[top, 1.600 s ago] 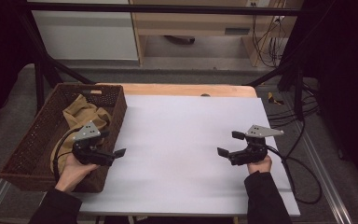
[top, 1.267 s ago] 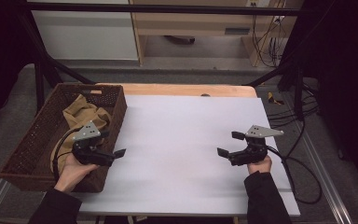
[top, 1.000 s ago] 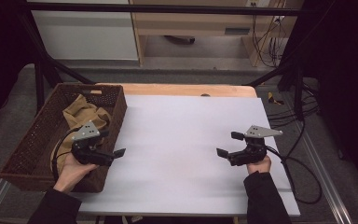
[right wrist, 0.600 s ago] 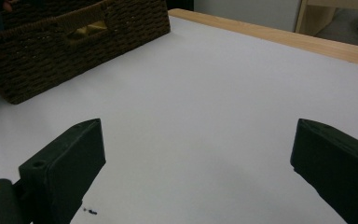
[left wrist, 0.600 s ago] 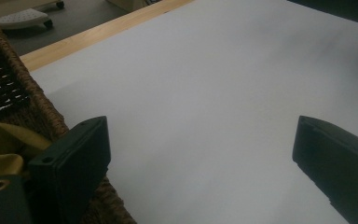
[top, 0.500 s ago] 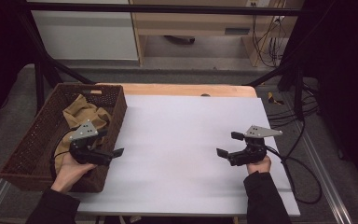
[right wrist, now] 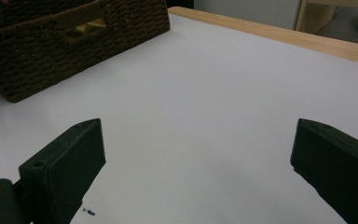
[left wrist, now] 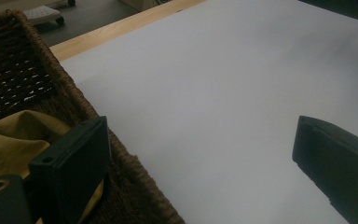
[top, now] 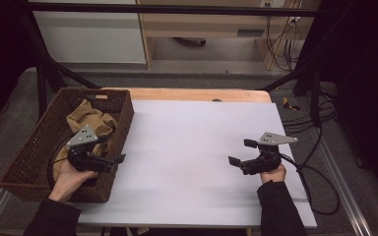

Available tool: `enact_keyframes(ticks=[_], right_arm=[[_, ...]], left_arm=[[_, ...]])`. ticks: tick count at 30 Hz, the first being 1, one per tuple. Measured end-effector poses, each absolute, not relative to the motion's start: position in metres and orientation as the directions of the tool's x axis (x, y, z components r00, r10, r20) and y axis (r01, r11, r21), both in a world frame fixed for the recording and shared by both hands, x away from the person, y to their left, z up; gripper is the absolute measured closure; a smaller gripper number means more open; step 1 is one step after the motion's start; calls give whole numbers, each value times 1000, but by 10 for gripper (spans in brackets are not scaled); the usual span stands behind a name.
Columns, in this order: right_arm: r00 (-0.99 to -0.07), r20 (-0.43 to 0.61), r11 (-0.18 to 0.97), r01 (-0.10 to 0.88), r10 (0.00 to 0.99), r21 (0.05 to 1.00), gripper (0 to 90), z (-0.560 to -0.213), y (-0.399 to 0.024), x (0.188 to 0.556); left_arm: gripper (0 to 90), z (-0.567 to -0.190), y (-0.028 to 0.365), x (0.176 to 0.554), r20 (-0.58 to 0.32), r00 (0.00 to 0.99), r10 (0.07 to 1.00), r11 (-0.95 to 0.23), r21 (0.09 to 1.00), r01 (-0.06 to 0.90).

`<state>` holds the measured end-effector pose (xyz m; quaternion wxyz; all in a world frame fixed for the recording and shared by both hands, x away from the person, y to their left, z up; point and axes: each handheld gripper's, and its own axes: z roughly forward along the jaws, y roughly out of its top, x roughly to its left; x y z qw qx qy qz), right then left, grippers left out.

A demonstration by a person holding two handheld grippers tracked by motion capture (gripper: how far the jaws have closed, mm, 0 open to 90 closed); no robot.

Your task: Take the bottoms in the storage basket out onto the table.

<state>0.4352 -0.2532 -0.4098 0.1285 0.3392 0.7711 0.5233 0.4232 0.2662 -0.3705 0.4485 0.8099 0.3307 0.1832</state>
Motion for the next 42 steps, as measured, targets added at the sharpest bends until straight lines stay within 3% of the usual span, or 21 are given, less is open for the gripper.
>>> enact_keyframes(ticks=[42], right_arm=[[-737,157,226,392,658,892,36,-410,-253,435]], left_arm=[[41,-367,296,427,-3,656,755,-368,826,427]])
